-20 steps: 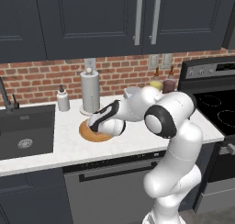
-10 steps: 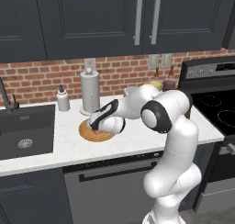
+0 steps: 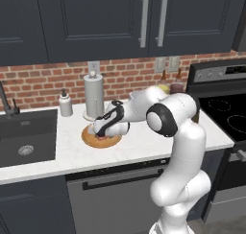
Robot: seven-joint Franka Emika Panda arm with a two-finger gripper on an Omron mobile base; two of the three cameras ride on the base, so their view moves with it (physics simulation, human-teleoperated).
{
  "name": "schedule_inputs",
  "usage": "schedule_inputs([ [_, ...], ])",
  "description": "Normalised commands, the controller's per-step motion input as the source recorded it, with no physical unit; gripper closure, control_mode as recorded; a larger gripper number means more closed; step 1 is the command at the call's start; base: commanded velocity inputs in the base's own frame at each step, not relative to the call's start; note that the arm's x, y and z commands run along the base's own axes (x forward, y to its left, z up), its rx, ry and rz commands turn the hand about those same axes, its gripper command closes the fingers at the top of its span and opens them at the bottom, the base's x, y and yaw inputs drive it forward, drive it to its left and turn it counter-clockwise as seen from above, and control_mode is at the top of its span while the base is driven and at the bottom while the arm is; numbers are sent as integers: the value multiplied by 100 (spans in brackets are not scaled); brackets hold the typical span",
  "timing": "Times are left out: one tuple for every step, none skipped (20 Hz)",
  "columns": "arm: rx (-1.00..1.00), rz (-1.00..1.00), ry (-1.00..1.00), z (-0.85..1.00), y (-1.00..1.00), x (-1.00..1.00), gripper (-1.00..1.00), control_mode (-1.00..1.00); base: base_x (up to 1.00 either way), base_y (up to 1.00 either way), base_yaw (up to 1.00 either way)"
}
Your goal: Pick up the knife from the drawer and place it on the cutting board. Then place the meat from the plate to the cutting board.
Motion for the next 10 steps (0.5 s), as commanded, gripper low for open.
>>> schedule_inputs([
  [-13, 14, 7, -56, 66, 0, 100, -100, 0, 0, 0],
  [-11, 13, 2, -56, 56, 0, 100, -100, 0, 0, 0],
  [-9, 11, 0, -58, 43, 0, 100, -100, 0, 0, 0],
  [-7, 9, 0, -60, 34, -4, 100, -100, 0, 0, 0],
  [-7, 9, 0, -66, 26, -9, 100, -100, 0, 0, 0],
  [-7, 9, 0, -71, 20, -15, 100, -100, 0, 0, 0],
  [-5, 10, 0, -74, 14, -19, 100, -100, 0, 0, 0],
  [-3, 11, 0, -74, 6, -22, 100, -100, 0, 0, 0],
  [-2, 12, 0, -71, 4, -26, 100, -100, 0, 0, 0],
  [-1, 13, -1, -62, 4, -34, 100, -100, 0, 0, 0],
])
